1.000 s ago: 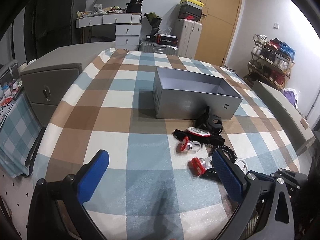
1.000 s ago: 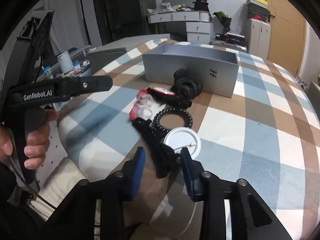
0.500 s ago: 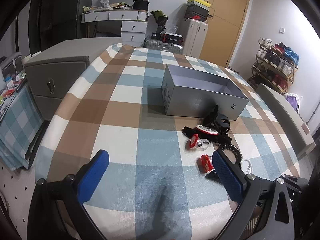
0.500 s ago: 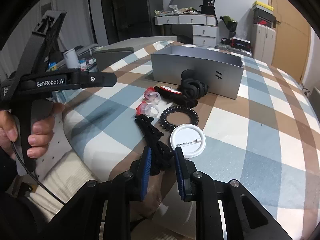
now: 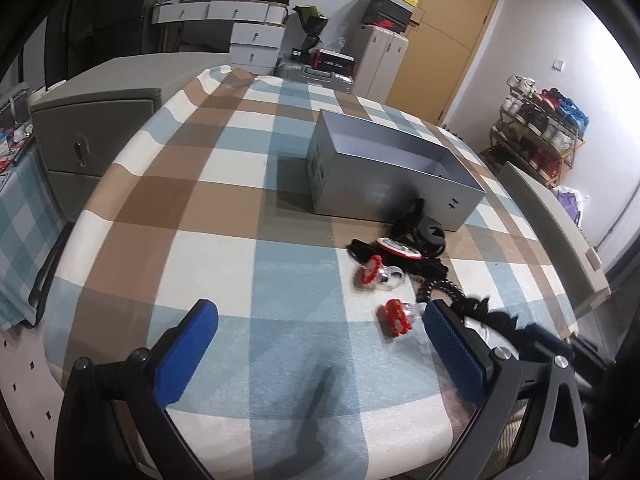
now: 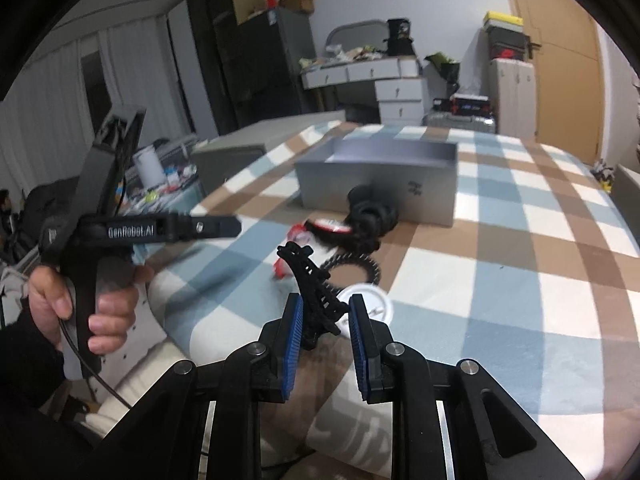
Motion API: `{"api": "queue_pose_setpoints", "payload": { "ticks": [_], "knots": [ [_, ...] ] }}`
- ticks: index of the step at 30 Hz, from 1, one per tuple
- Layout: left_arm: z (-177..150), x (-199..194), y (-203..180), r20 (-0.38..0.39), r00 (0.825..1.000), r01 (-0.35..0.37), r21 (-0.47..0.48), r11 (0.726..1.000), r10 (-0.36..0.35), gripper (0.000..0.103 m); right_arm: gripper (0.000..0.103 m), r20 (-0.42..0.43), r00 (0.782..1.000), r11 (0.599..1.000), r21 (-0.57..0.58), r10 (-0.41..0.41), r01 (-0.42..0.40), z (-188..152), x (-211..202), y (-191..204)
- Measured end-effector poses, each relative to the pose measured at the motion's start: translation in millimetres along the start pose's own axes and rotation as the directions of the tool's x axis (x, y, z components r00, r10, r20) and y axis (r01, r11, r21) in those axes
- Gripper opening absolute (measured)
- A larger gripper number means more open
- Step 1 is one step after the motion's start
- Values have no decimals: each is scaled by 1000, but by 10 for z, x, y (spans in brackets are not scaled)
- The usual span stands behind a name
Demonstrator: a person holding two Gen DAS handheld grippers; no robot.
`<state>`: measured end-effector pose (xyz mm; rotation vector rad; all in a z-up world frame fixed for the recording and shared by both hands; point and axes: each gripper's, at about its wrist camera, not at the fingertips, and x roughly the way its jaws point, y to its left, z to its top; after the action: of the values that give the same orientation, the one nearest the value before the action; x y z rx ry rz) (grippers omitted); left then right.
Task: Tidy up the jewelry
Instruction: 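Grasp a black hair clip with the right gripper while the left gripper grasps a red earring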
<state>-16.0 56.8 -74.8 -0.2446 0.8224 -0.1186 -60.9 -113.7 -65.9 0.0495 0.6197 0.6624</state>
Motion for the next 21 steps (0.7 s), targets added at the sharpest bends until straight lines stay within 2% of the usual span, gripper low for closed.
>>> {"api": "queue_pose_setpoints", "payload": {
  "ticks": [10,14,16,18,21],
  "knots": [
    [-6,213,-289,-82,993,88,111,990,-79,100,22,46,996,995,75,-74,70,122,-127,-289],
    [1,286,-417,-91,994,73,185,980,-57,100,22,45,995,993,81,-91,87,130,-171,-340],
    [12,329,-446,-109,992,80,197,977,-59,96,22,44,994,992,79,-104,101,128,-188,-360],
    [25,357,-466,-121,990,90,199,976,-66,84,22,41,993,991,82,-109,106,125,-194,-381],
    [39,396,-468,-138,988,97,198,975,-70,72,22,46,992,989,97,-114,109,125,-222,-406]
  ]
}}
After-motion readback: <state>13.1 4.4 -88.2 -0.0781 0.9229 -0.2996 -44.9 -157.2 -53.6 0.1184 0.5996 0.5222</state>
